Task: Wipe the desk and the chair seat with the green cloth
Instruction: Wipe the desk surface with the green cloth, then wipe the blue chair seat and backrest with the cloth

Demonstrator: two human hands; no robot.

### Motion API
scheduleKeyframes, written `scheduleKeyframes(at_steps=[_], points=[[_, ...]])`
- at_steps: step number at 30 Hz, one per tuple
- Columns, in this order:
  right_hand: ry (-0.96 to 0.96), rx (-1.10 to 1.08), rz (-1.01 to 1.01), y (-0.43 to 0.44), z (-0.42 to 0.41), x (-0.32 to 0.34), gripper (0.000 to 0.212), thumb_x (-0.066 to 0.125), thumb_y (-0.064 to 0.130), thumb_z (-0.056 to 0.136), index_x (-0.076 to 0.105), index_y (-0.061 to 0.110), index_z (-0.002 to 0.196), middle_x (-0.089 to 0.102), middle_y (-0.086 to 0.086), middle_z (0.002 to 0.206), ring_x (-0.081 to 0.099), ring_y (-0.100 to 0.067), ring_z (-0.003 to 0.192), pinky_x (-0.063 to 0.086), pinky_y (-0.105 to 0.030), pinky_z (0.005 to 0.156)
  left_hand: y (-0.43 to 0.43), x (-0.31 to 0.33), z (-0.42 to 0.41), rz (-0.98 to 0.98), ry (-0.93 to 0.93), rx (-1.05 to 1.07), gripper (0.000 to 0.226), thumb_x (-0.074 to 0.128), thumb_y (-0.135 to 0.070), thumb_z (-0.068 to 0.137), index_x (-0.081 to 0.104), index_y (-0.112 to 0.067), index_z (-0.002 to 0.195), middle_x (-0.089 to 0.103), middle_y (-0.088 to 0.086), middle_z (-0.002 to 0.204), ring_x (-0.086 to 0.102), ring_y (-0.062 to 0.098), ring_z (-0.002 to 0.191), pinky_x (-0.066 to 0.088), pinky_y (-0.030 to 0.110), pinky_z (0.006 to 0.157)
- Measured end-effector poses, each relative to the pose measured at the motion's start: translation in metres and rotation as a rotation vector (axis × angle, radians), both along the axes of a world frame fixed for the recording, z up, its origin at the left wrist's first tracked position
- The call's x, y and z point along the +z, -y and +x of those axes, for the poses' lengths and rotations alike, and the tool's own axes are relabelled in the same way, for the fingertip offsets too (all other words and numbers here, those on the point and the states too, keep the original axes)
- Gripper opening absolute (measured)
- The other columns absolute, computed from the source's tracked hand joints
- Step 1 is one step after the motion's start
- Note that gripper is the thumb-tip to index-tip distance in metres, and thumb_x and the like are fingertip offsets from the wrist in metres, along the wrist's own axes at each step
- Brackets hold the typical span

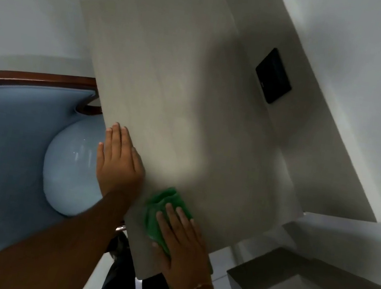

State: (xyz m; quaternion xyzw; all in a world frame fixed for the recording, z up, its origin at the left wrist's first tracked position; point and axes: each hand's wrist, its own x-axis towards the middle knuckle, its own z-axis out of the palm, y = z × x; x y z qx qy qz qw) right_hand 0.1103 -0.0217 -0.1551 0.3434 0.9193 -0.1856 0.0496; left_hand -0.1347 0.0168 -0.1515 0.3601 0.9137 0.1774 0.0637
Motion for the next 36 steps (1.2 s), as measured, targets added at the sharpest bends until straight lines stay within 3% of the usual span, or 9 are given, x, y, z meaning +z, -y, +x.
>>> scheduleKeyframes(at_steps=[5, 11, 15, 20, 22, 25, 28, 31, 36], points=[[0.117, -0.273, 0.026, -0.097, 0.082, 0.011, 0.067, 0.024, 0.059, 0.107, 0.006, 0.032, 0.165, -0.001, 0.007, 0.174, 0.002, -0.018, 0.161, 0.013, -0.043, 0.130, 0.034, -0.009, 0.014, -0.067, 0.017, -0.110, 0.061, 0.021, -0.032, 0.110, 0.021, -0.007, 0.167, 0.020, 0.014, 0.177, 0.016, 0.028, 0.165, 0.016, 0.050, 0.134], [0.098, -0.596, 0.065, -0.196, 0.109, 0.042, 0.066, 0.043, 0.040, 0.106, 0.021, 0.014, 0.163, 0.030, -0.014, 0.167, 0.033, -0.033, 0.153, 0.032, -0.056, 0.123, 0.079, -0.002, 0.029, -0.174, -0.013, -0.287, 0.062, 0.023, -0.034, 0.110, 0.025, -0.005, 0.166, 0.024, 0.016, 0.175, 0.023, 0.030, 0.163, 0.025, 0.050, 0.131], [0.008, -0.659, 0.081, -0.197, 0.098, 0.051, 0.062, 0.051, 0.027, 0.104, 0.031, 0.009, 0.160, 0.035, -0.018, 0.164, 0.041, -0.038, 0.147, 0.035, -0.055, 0.121, 0.095, 0.024, 0.030, -0.266, 0.003, -0.388, 0.059, 0.033, -0.030, 0.107, 0.045, 0.000, 0.156, 0.043, 0.019, 0.166, 0.047, 0.035, 0.151, 0.040, 0.050, 0.120], [-0.108, -0.720, 0.048, -0.184, 0.077, 0.048, 0.066, 0.034, 0.032, 0.096, 0.046, -0.004, 0.150, 0.043, -0.030, 0.156, 0.041, -0.049, 0.143, 0.038, -0.062, 0.114, 0.132, 0.066, 0.026, -0.429, 0.043, -0.463, 0.059, 0.025, -0.032, 0.109, 0.063, -0.003, 0.144, 0.059, 0.015, 0.153, 0.062, 0.032, 0.139, 0.017, 0.040, 0.124], [-0.143, -0.635, 0.008, -0.170, 0.048, 0.046, 0.064, 0.035, 0.027, 0.093, 0.050, -0.004, 0.147, 0.047, -0.028, 0.154, 0.045, -0.049, 0.142, 0.041, -0.062, 0.112, 0.151, 0.078, 0.018, -0.424, 0.044, -0.380, 0.062, 0.032, -0.038, 0.104, 0.054, -0.007, 0.152, 0.049, 0.011, 0.162, 0.051, 0.028, 0.148, 0.003, 0.036, 0.126], [-0.284, -0.511, -0.104, -0.132, -0.009, 0.041, 0.054, 0.037, 0.023, 0.098, 0.058, -0.004, 0.139, 0.054, -0.024, 0.150, 0.049, -0.046, 0.140, 0.040, -0.060, 0.111, 0.191, 0.083, -0.001, -0.480, 0.063, -0.186, 0.071, 0.003, -0.048, 0.104, 0.000, -0.016, 0.168, -0.008, 0.002, 0.177, -0.007, 0.022, 0.165, -0.026, 0.031, 0.122], [-0.464, -0.608, -0.290, -0.091, -0.063, 0.045, 0.042, 0.050, 0.004, 0.102, 0.056, 0.005, 0.143, 0.054, -0.019, 0.151, 0.049, -0.042, 0.141, 0.038, -0.052, 0.117, 0.224, 0.088, -0.021, -0.466, -0.014, -0.050, 0.068, 0.012, -0.048, 0.108, 0.002, -0.015, 0.167, -0.003, 0.003, 0.177, -0.007, 0.024, 0.164, -0.025, 0.030, 0.120], [-0.571, -0.692, -0.531, -0.055, -0.116, 0.060, 0.049, 0.050, 0.000, 0.102, 0.053, 0.016, 0.148, 0.056, -0.012, 0.150, 0.055, -0.033, 0.136, 0.038, -0.038, 0.116, 0.253, 0.087, -0.045, -0.493, 0.068, 0.086, 0.074, -0.011, -0.056, 0.099, -0.018, -0.020, 0.163, -0.020, -0.001, 0.175, -0.022, 0.018, 0.161, -0.030, 0.030, 0.121], [-0.583, -0.694, -0.823, 0.025, -0.208, 0.076, 0.040, 0.046, 0.018, 0.109, 0.050, 0.022, 0.149, 0.051, 0.011, 0.145, 0.050, -0.016, 0.137, 0.035, -0.027, 0.110, 0.293, 0.065, -0.101, -0.422, 0.079, 0.246, 0.096, -0.027, -0.064, 0.091, 0.005, -0.014, 0.167, 0.003, 0.005, 0.178, -0.003, 0.021, 0.164, -0.001, 0.040, 0.134]])
